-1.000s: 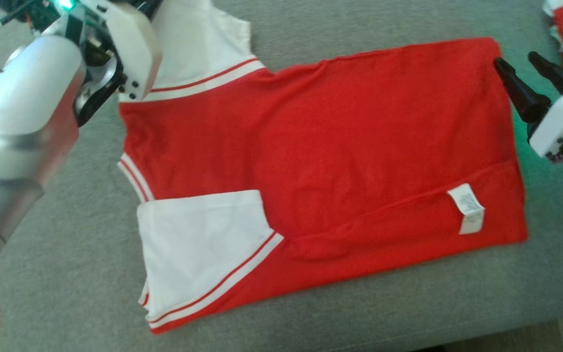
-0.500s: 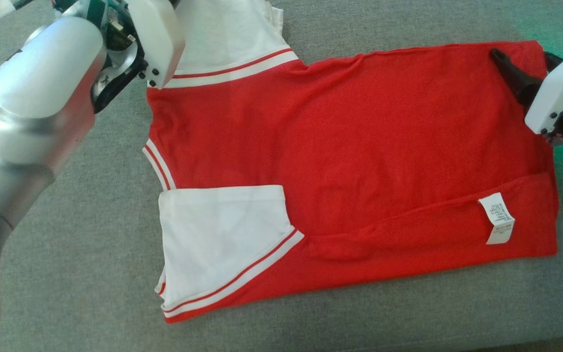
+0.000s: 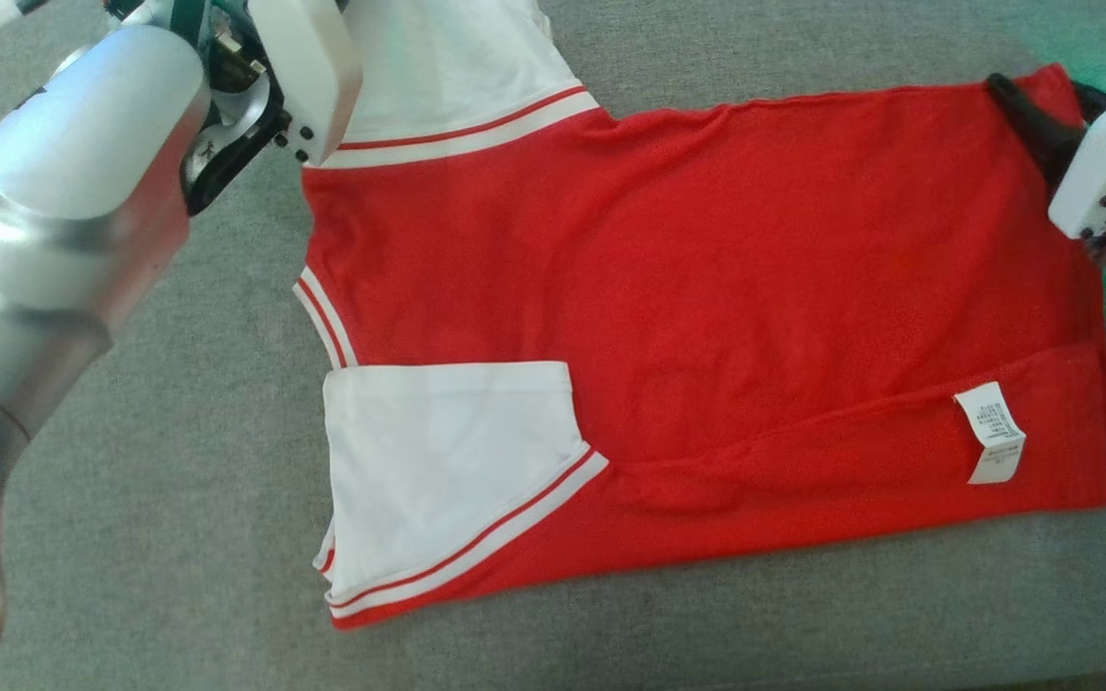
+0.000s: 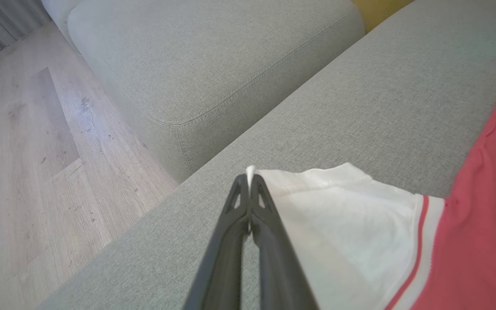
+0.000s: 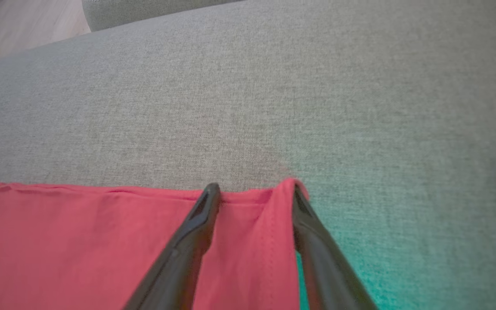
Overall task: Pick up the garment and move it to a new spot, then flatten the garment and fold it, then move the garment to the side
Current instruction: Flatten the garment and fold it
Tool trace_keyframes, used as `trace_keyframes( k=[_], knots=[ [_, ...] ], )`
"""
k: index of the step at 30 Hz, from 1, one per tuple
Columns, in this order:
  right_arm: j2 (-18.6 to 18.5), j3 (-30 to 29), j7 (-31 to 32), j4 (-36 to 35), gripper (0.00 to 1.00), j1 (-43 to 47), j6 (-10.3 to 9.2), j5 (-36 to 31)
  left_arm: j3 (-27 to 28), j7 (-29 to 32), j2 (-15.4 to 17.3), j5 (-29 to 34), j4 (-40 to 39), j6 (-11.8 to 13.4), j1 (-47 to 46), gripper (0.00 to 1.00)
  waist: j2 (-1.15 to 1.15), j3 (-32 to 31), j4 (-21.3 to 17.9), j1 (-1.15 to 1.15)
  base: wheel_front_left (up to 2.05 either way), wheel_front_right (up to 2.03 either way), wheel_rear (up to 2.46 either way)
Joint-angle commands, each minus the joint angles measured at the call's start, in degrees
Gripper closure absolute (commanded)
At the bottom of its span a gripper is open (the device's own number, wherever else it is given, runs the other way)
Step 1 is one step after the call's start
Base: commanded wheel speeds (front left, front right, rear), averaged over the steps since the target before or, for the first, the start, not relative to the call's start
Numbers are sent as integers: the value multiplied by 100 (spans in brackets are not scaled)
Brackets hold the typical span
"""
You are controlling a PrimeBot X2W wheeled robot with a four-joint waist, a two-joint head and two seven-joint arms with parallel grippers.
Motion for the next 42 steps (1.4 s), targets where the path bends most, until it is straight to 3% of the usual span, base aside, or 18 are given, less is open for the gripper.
trace_keyframes(
  k=[1, 2, 5, 15, 20, 28, 35, 42],
  knots=[
    [-181, 52, -67, -62, 45, -85, -4, 69, 136, -63, 129, -41, -10, 11, -427, 100, 0, 4, 15, 0, 0, 0, 0],
    [-199, 81, -78, -43, 56, -107, -4, 81, 125, -79, 128, -51, 5, 11, -435, 100, 0, 6, 21, 0, 0, 0, 0],
    [-240, 157, -140, 15, 100, -168, -4, 105, 96, -127, 123, -80, 47, 11, -453, 100, 0, 8, 33, 0, 0, 0, 0],
    [-249, 152, -746, 235, 100, -403, -4, 174, 90, -668, 174, 70, 417, 15, -604, 100, 0, -41, 25, 0, 0, 0, 0],
    [-295, 20, -1141, 265, 100, -457, -4, 396, 229, -1273, 122, 171, 666, 197, -766, 100, 0, -121, 79, 0, 0, 0, 0],
    [-724, -23, -1268, -99, 100, -46, -4, 909, 369, -1423, 63, -223, 590, 102, -412, 100, 0, -330, 317, 0, 0, 0, 0],
    [-1068, 15, -1502, -523, 100, 625, -4, 1191, 284, -1635, 390, -303, -16, 142, 367, 100, 0, -671, 493, 0, 0, 0, 0],
    [-1270, 86, -1709, -806, 100, 1410, -4, 1357, 218, -1744, 936, -387, -1185, 549, 1345, 100, 0, -1087, 644, 0, 0, 0, 0]
  ],
)
